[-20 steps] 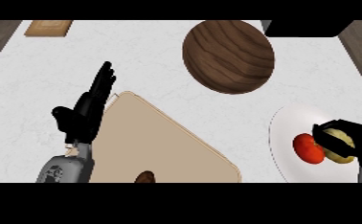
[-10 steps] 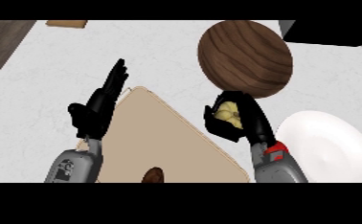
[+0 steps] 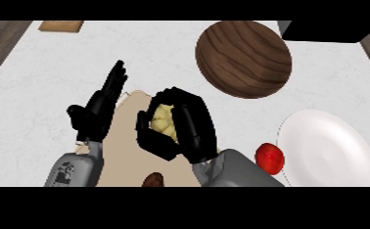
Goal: Pick the squash from the plate and place it in the bowl
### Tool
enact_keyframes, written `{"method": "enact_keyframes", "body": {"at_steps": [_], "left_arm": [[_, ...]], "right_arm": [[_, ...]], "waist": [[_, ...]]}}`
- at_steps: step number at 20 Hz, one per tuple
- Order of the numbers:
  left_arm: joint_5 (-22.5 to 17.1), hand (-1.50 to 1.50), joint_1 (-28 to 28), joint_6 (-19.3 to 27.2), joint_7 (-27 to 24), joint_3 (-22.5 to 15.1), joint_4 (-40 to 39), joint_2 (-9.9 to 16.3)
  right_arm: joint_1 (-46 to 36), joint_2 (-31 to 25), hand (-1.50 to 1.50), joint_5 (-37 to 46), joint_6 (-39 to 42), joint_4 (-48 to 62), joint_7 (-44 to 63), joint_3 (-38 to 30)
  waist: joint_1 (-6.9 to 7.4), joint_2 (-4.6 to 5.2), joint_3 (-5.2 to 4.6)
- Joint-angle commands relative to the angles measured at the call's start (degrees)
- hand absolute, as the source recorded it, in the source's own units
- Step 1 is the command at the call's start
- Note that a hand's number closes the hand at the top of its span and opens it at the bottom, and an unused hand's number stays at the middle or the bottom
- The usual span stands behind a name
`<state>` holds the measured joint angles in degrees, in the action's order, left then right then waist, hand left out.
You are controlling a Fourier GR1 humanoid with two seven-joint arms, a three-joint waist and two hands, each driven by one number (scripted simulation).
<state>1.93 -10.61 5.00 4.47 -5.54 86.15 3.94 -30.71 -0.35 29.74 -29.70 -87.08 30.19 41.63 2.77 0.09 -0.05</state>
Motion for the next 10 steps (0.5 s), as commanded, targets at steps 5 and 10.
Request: {"method": "enact_keyframes", "body": {"at_steps": [5, 10], "left_arm": [[0.50, 0.00, 0.60, 1.67, 0.66, 1.52, 1.43, 0.20], [-0.18, 0.00, 1.19, -0.18, -2.09, 1.03, -1.54, -0.42]], "right_arm": [[-19.38, 0.34, 1.50, 12.89, 0.19, -3.71, 23.07, 3.36], [-33.92, 0.35, 1.50, 11.75, 0.92, 2.84, 34.81, 0.68]], "waist": [[-2.35, -0.68, -0.04], [-1.46, -0.30, -0.06]]}}
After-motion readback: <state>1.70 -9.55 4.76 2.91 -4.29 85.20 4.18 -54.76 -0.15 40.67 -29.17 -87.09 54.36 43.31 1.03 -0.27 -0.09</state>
